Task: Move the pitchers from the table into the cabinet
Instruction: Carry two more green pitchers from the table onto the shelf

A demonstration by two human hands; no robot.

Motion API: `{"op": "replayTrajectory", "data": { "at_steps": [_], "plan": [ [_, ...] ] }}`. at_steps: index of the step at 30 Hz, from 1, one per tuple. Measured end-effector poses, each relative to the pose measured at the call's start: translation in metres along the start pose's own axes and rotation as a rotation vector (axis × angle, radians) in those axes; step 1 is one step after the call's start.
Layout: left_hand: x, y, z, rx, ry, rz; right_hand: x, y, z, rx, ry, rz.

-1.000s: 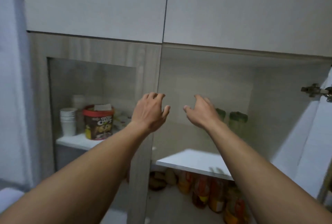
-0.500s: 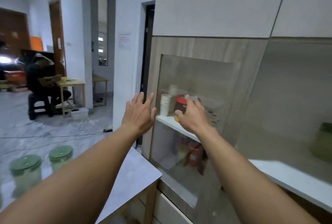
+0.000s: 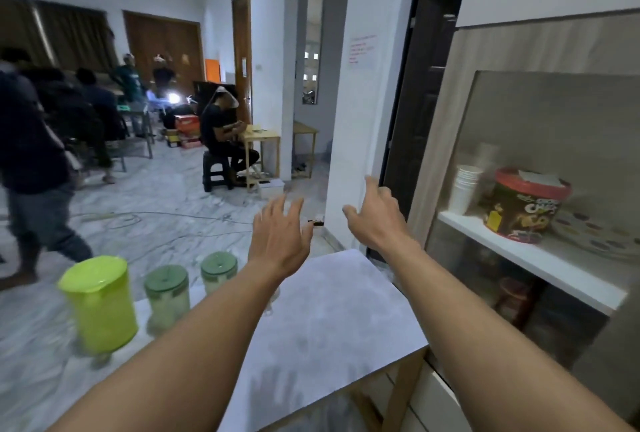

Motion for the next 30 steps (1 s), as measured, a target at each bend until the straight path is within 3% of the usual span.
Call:
{"op": "replayTrajectory", "data": {
  "at_steps": [14, 23, 30],
  "plan": [
    [-0.041, 0.063, 0.154, -0.098, -0.444, 0.021, 0.044, 0.193, 0.050, 0.114, -0.072, 0.305],
    [-0.041, 0.157, 0.207, -0.319, -0.817, -0.066, 0.081, 0.319, 0.014, 0.184, -0.020, 0.445],
    [-0.042, 0.224, 0.238, -0.380, -0.975, -0.073, 0.103, 0.386, -0.021, 0.223, 0.135, 0.515]
  ]
}}
Point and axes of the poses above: each hand's wrist, its own x-axis towards the middle knuckle, its own y-axis out of the palm, z = x × y, the point moved 2 cm from there along x, towards the middle knuckle, and after that the axes turned 6 degrees about y, right-handed, at the moved point
